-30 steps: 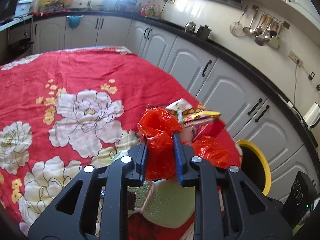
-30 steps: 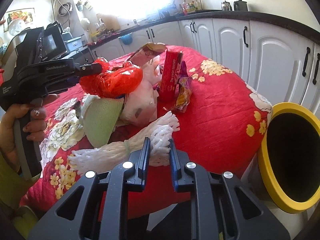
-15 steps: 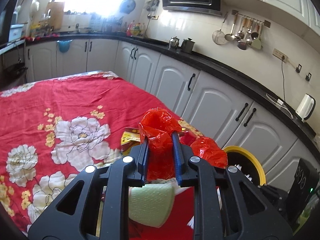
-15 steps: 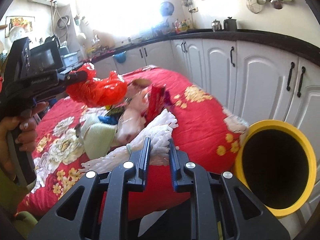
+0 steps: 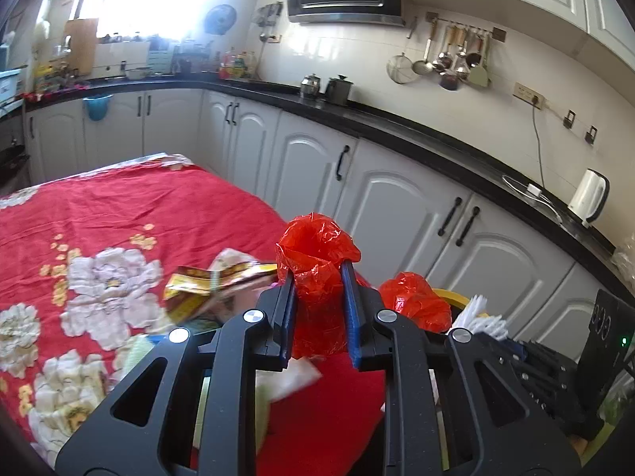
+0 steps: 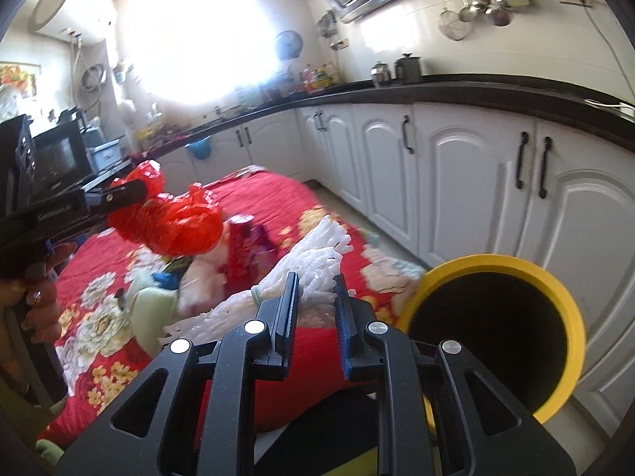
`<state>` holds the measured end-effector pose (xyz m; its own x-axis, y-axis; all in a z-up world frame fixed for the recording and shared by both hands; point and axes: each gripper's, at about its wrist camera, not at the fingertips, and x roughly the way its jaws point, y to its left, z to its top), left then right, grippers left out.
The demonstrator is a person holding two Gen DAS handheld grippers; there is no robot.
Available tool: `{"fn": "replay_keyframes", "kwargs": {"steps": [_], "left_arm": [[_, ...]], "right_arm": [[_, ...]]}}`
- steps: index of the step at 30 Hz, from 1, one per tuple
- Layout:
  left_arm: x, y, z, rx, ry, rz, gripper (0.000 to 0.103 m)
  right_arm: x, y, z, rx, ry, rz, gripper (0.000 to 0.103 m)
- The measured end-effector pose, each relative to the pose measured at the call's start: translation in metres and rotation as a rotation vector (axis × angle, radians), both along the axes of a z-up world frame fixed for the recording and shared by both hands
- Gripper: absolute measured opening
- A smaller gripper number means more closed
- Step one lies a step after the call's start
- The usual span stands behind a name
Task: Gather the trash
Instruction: 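Carry the red bag and white foam net over the yellow bin with both tools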
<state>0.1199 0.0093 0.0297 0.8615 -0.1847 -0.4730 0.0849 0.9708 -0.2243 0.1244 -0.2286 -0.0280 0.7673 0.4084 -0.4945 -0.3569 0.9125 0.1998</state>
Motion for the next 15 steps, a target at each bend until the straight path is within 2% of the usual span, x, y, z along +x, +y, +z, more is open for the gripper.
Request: {"fn": "replay_keyframes", "kwargs": {"steps": [15], "left_arm": [[0.024,-0.062,-0.002,0.016,-0.004,-0.098,0.015]], "right_arm": [[0.005,-0.07,0.007,-0.008,-0.041,-0.185,0.017]]}}
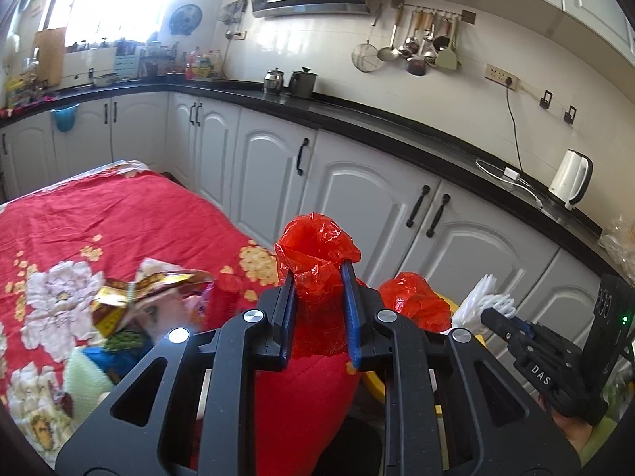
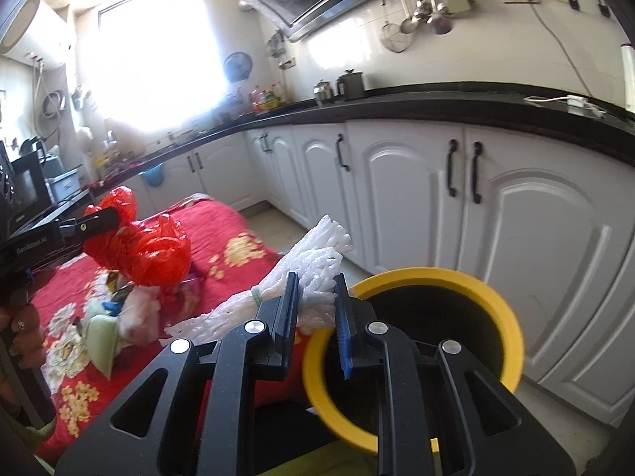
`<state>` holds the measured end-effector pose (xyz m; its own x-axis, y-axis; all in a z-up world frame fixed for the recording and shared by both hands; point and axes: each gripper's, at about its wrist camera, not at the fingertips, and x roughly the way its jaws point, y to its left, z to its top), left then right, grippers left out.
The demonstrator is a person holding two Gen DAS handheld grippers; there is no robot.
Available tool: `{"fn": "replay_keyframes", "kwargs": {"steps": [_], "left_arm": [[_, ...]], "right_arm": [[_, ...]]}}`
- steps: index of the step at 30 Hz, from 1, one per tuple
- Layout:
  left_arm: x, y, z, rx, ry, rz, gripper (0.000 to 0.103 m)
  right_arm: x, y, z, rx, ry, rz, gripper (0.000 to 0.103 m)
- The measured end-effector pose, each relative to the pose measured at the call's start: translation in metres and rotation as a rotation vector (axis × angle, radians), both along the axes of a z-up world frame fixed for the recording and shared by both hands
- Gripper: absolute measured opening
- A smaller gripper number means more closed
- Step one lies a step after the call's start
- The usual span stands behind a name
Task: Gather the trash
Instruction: 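Carry the red bag and white foam net over the yellow bin with both tools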
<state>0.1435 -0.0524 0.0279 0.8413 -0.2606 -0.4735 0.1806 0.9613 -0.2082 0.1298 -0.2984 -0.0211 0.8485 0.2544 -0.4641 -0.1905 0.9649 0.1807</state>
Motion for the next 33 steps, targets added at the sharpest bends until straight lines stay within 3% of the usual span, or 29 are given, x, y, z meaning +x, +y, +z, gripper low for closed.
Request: {"fn": "replay_keyframes", "kwargs": {"steps": [17,33], "left_arm": [[0.027,-0.071,-0.038,0.038,0.068,-0.08,0.015],[0.052,-0.135,-0.094,0.13,0.157,-0.159,0.016]], "right_arm": [[0.016,-0.072,-0.027,-0.028,0.034,-0.203,0.017],[0.027,-0.096,-0.071,-0.11,0.129,-0.286,0.019]]}}
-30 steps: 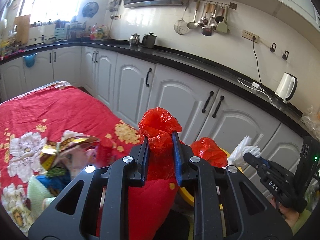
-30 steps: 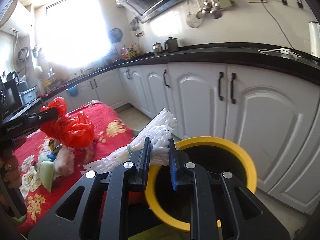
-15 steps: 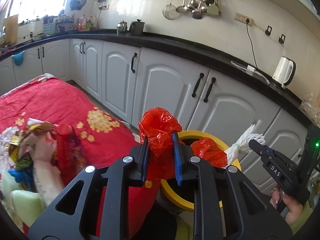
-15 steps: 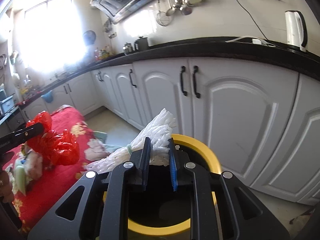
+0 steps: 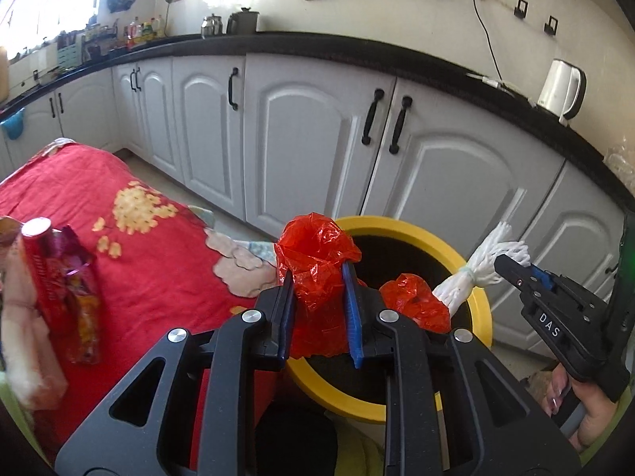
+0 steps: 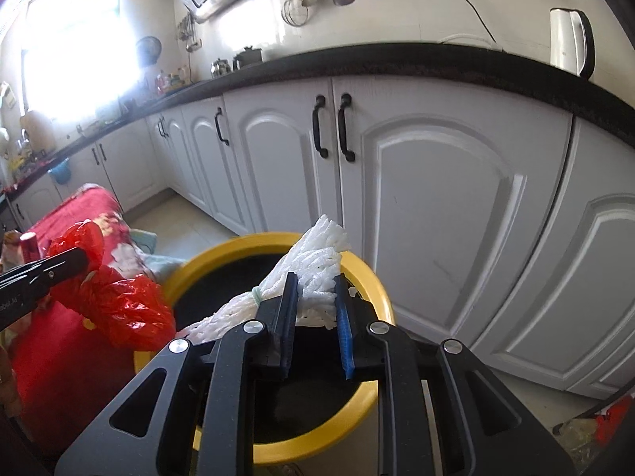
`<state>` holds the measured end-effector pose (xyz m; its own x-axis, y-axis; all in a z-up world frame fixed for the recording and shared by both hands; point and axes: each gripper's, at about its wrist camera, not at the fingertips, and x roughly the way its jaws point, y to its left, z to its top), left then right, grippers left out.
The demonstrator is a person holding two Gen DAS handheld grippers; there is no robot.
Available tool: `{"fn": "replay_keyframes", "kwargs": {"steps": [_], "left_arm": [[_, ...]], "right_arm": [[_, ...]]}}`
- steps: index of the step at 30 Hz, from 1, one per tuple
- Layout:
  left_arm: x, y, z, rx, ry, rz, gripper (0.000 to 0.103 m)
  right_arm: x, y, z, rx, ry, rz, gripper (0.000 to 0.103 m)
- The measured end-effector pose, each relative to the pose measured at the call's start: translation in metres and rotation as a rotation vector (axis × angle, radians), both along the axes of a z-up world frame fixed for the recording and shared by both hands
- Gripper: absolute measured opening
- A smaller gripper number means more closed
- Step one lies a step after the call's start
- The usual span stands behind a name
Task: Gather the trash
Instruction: 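Carry the red bag and white foam net over the yellow bin with both tools, then open both tools to drop the red bag and foam net into the bin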
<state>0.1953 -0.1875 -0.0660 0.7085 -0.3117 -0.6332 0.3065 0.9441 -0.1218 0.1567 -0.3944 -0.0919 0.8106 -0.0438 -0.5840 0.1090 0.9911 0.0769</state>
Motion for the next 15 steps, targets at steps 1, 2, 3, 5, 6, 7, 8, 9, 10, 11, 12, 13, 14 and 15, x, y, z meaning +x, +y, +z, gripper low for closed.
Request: {"fn": "replay_keyframes", "kwargs": {"steps": [1,2,3,5,6,7,8,9,10,11,12,13,14,15], "left_arm": [[0.001,-0.002,-0.002,0.001,0.005,-0.004,0.016],[0.002,-0.003,-0.005,0.003,0.01,-0.007,0.016],[0.004,-0.005,-0.006,0.005,0.013,-0.008,0.016],[0.006,-0.007,-0.01,0.004,0.026,-0.011,0.017],[0.008,-0.007,-0.012,0.003,0.031,-0.009,0.018],[0.009,-0.008,-0.014,0.0,0.039,-0.009,0.021],[0.01,-0.008,-0.015,-0.002,0.045,-0.009,0.025],[0.012,-0.007,-0.016,-0.003,0.05,-0.007,0.027],[0.013,-0.006,-0.018,-0.009,0.056,-0.006,0.031],[0.013,-0.005,-0.018,-0.013,0.06,-0.003,0.037],[0.014,-0.004,-0.019,-0.016,0.064,0.001,0.041],[0.015,-0.002,-0.02,-0.021,0.067,0.004,0.045],[0.015,-0.001,-0.02,-0.025,0.07,0.007,0.047],[0.015,0.002,-0.021,-0.029,0.073,0.012,0.05]], "right_arm": [[0.001,-0.001,-0.002,0.002,0.006,0.0,0.02],[0.002,-0.002,-0.004,0.005,0.012,-0.002,0.021],[0.002,-0.003,-0.006,0.008,0.017,-0.001,0.021],[0.004,-0.004,-0.01,0.011,0.031,0.003,0.023],[0.004,-0.004,-0.012,0.012,0.036,0.002,0.025],[0.004,-0.005,-0.012,0.013,0.038,0.002,0.026],[0.004,-0.006,-0.014,0.017,0.041,0.003,0.028],[0.005,-0.007,-0.014,0.018,0.044,0.001,0.033],[0.004,-0.007,-0.015,0.02,0.045,0.0,0.037],[0.004,-0.007,-0.015,0.021,0.046,0.0,0.038],[0.005,-0.007,-0.015,0.023,0.047,-0.002,0.041],[0.005,-0.008,-0.015,0.026,0.047,-0.003,0.044],[0.004,-0.008,-0.015,0.028,0.046,-0.005,0.045],[0.003,-0.008,-0.015,0.029,0.045,-0.006,0.046]]}}
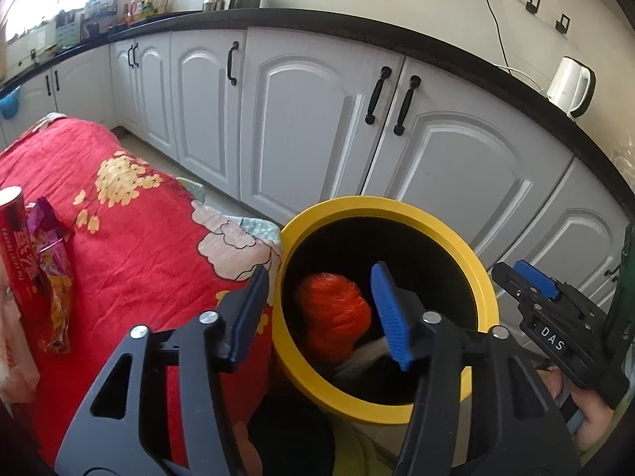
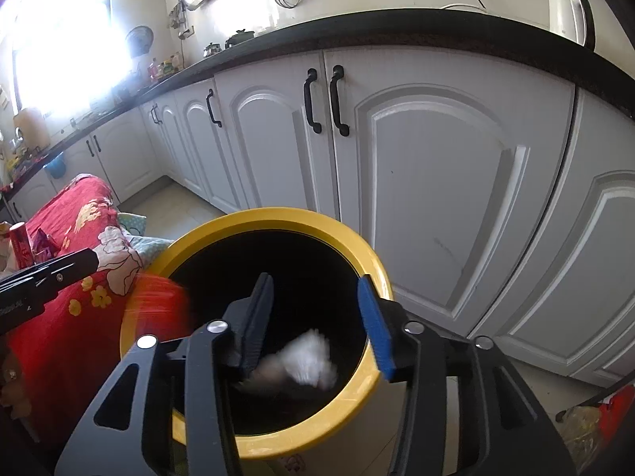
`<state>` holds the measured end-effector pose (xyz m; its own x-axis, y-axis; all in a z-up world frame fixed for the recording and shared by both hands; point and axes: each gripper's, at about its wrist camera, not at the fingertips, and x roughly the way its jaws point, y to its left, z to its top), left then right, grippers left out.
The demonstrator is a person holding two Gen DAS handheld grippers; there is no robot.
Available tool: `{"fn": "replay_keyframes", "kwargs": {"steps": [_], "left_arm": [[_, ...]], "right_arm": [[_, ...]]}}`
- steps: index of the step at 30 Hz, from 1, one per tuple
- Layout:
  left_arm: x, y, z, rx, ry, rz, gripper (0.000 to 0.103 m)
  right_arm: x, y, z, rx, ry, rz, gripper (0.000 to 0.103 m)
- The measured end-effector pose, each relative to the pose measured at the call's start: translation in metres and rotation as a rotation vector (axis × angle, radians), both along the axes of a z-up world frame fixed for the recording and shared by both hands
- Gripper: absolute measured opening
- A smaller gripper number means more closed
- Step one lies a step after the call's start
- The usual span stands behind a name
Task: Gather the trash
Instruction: 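Open both tools to drop the red bag and foam net into the bin, then move both tools back toward the trash pile on the table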
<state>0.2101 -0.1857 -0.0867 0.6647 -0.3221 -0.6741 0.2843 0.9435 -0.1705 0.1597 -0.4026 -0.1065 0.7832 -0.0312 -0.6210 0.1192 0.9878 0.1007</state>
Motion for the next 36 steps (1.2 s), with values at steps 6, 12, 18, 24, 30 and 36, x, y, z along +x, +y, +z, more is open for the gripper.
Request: {"fn": "replay_keyframes", "kwargs": {"steps": [6,12,18,24,30,36], "left_arm": [[-0.009,0.015,0.007,-0.039,-0.014,0.03,0.088],[-0.021,0.031,0.019,-0.048,-0.037,0.071,0.092],[-0.033,0.05,0.038,-0.056,-0.078,0.117,0.092],[-0.047,0.07,0.053,-0.055,-0.121,0.155,0.092],[-0.061,0.09,0.064,-0.05,-0.154,0.19,0.092],[-0.075,0.115,0.076,-0.05,-0.186,0.237,0.092]], "right_arm": [[-0.003,0.002,0.006,0.015,-0.021,0.003,0.056],[-0.009,0.008,0.015,0.048,-0.045,0.019,0.066],[-0.015,0.02,0.031,0.071,-0.085,0.051,0.071],[-0.021,0.037,0.046,0.081,-0.113,0.093,0.074],[-0.027,0.054,0.056,0.088,-0.131,0.133,0.077],[-0.033,0.075,0.066,0.099,-0.143,0.187,0.078]]}}
